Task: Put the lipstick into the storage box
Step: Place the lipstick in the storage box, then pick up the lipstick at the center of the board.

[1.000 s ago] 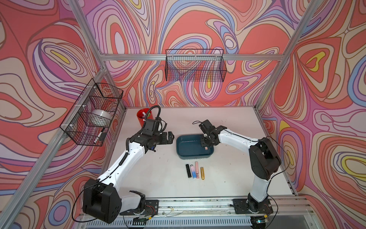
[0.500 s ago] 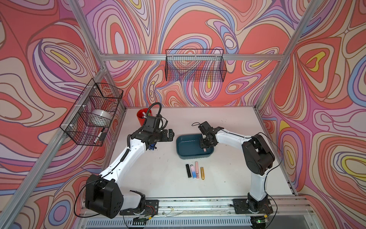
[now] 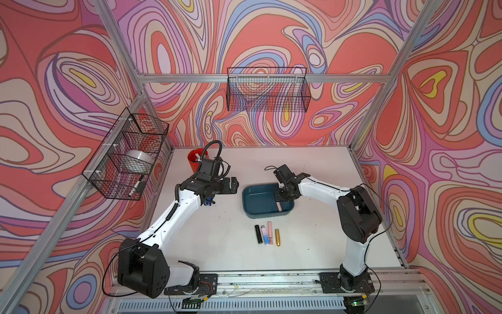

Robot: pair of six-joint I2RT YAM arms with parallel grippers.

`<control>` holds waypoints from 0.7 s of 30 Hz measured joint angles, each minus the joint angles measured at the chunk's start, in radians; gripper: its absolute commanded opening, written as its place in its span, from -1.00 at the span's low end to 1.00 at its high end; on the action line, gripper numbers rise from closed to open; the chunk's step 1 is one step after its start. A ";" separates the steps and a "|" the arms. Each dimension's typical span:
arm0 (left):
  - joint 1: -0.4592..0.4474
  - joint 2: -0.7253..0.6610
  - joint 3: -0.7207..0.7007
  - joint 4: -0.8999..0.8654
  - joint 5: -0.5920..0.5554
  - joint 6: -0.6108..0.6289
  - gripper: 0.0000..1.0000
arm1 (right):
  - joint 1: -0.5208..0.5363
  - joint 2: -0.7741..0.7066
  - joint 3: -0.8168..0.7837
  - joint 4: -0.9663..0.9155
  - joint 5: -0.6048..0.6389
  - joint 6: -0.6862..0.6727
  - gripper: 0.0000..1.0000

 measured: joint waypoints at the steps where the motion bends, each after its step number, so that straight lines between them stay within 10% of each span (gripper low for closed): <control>1: 0.000 -0.001 0.000 0.000 0.000 0.000 1.00 | 0.000 -0.029 0.000 -0.002 0.003 0.001 -0.03; 21: 0.000 -0.034 0.000 0.001 0.044 -0.041 1.00 | 0.106 -0.458 -0.265 -0.056 0.020 0.100 -0.25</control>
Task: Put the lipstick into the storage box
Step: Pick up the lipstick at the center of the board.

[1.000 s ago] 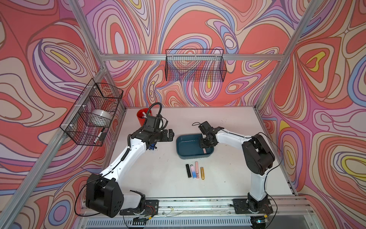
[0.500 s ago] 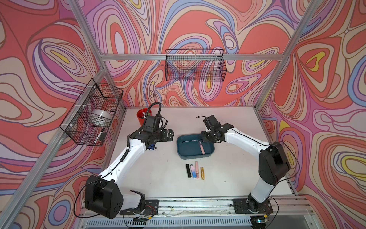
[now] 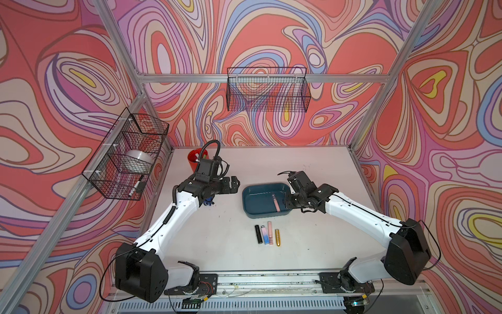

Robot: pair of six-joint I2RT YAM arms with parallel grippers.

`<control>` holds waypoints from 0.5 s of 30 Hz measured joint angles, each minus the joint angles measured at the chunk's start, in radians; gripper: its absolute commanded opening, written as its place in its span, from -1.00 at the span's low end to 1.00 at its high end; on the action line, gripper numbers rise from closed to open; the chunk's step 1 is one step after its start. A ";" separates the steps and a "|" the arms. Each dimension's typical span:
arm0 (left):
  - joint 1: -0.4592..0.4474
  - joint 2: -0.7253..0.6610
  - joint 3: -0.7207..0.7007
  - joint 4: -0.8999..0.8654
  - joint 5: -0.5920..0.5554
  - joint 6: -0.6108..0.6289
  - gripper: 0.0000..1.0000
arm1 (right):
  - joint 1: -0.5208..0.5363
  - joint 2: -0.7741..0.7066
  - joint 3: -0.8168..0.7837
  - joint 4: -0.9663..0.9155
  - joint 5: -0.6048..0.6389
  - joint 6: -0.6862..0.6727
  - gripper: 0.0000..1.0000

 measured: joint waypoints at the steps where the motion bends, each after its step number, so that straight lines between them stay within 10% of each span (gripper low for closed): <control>1: 0.000 -0.001 0.000 0.000 0.002 -0.003 1.00 | 0.019 -0.016 -0.014 -0.003 0.003 0.011 -0.25; 15: 0.000 -0.003 0.000 0.015 0.009 -0.042 1.00 | 0.181 -0.042 -0.188 0.045 0.009 0.173 -0.29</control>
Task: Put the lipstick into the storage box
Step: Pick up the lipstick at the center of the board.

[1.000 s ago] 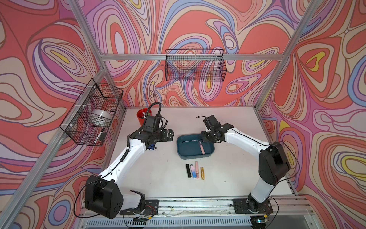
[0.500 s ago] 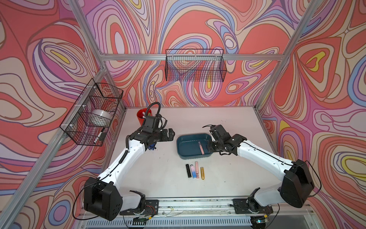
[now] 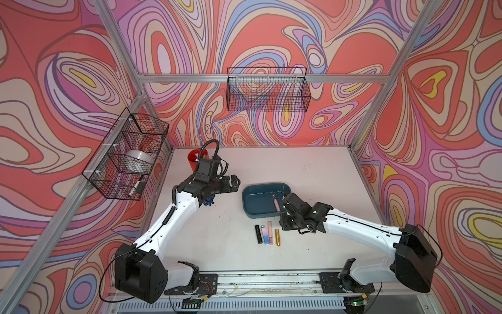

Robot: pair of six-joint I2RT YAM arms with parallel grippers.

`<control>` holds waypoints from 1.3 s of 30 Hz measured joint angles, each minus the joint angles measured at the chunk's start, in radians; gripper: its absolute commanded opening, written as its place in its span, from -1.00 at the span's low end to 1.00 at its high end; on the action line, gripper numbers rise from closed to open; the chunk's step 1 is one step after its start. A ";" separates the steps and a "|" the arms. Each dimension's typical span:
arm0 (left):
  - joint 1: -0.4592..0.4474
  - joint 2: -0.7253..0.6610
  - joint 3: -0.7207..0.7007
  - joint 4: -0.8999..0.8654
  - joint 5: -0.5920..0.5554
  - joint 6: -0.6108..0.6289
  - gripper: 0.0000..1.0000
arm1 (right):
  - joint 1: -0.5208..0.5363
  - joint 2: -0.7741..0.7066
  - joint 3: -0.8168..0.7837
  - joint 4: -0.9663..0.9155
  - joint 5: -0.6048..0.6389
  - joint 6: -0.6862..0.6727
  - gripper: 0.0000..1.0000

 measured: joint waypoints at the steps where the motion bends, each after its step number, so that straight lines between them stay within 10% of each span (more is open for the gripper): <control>1: 0.000 0.000 0.000 0.000 0.001 0.000 1.00 | 0.003 0.005 -0.003 0.007 0.000 0.003 -0.28; 39: 0.000 -0.045 -0.100 0.011 0.001 -0.003 1.00 | 0.132 0.142 -0.021 0.055 -0.012 0.120 -0.36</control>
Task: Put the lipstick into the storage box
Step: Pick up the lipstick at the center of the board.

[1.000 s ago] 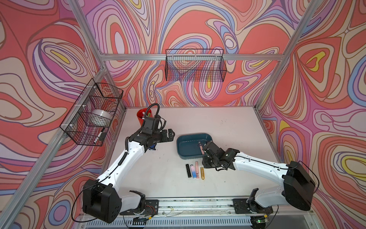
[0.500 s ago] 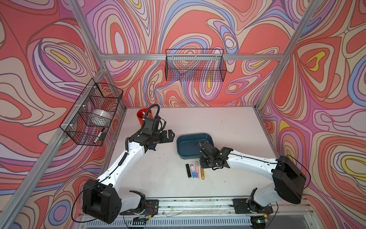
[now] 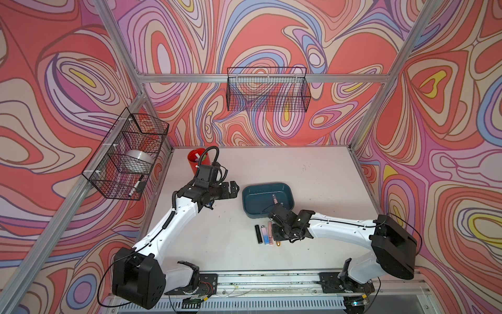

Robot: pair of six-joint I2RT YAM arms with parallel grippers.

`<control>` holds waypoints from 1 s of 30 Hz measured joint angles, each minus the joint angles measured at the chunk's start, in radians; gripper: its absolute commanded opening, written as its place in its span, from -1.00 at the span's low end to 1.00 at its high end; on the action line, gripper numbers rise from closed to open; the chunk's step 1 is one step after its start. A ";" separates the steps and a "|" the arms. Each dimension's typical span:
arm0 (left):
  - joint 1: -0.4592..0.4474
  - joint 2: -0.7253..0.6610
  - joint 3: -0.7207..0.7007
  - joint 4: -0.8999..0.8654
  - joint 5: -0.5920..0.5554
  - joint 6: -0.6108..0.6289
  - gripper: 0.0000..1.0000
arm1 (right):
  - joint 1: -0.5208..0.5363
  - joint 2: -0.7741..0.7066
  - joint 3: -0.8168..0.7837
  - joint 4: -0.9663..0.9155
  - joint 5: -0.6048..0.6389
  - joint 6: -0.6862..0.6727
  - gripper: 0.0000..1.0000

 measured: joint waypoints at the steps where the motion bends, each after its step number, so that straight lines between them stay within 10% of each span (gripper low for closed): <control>1: 0.000 -0.001 0.000 0.001 0.000 0.000 1.00 | 0.004 0.000 -0.004 -0.002 -0.001 0.005 -0.36; 30: 0.000 -0.004 0.002 0.001 0.000 -0.004 1.00 | 0.006 0.081 -0.008 0.041 0.037 -0.017 -0.48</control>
